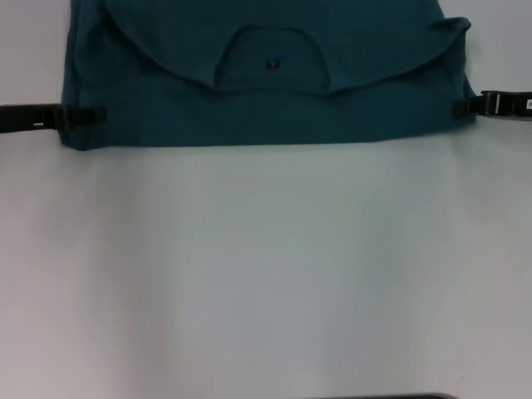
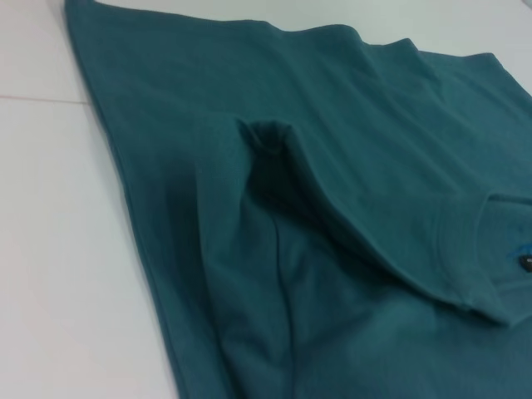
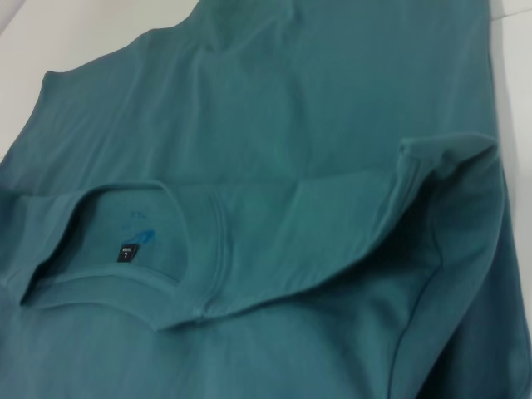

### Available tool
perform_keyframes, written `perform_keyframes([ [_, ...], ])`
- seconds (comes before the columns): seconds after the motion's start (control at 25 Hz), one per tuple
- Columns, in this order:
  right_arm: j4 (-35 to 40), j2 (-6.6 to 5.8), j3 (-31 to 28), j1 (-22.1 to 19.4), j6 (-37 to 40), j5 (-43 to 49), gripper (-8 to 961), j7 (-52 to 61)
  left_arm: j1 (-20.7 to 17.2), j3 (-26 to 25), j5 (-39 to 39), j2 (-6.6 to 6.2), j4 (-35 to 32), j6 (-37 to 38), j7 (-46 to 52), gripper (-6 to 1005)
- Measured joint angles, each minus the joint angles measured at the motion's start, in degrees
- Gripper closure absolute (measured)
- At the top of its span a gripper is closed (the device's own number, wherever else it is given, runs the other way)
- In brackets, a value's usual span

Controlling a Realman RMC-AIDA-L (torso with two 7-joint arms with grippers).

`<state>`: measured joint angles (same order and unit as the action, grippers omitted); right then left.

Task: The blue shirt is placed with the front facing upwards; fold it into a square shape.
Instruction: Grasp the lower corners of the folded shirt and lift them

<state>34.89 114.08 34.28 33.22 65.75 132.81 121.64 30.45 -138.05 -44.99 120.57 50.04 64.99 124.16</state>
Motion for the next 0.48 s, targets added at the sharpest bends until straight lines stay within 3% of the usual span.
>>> perform_keyframes([
  [0.16,0.06,-0.08,0.0,-0.02,0.73,0.0,916,0.04,2.35,0.19,0.03,-2.65,-2.45,2.97,1.82,396],
  [0.2,0.08,-0.14,0.0,-0.06,0.9,0.0,916,0.04,2.35,0.19,0.03,-2.65,-2.45,2.97,1.82,396],
  [0.24,0.14,-0.2,-0.02,-0.09,1.03,0.0,916,0.05,3.19,0.13,0.03,-3.69,-3.43,3.99,2.18,397],
  [0.28,0.18,-0.23,-0.06,-0.1,1.14,0.0,916,0.05,4.98,-0.01,0.08,-5.81,-6.36,5.24,2.75,397],
  [0.48,0.38,-0.32,-0.16,-0.18,1.43,0.0,916,0.07,8.07,0.32,0.56,-9.12,-11.97,5.37,3.13,398],
])
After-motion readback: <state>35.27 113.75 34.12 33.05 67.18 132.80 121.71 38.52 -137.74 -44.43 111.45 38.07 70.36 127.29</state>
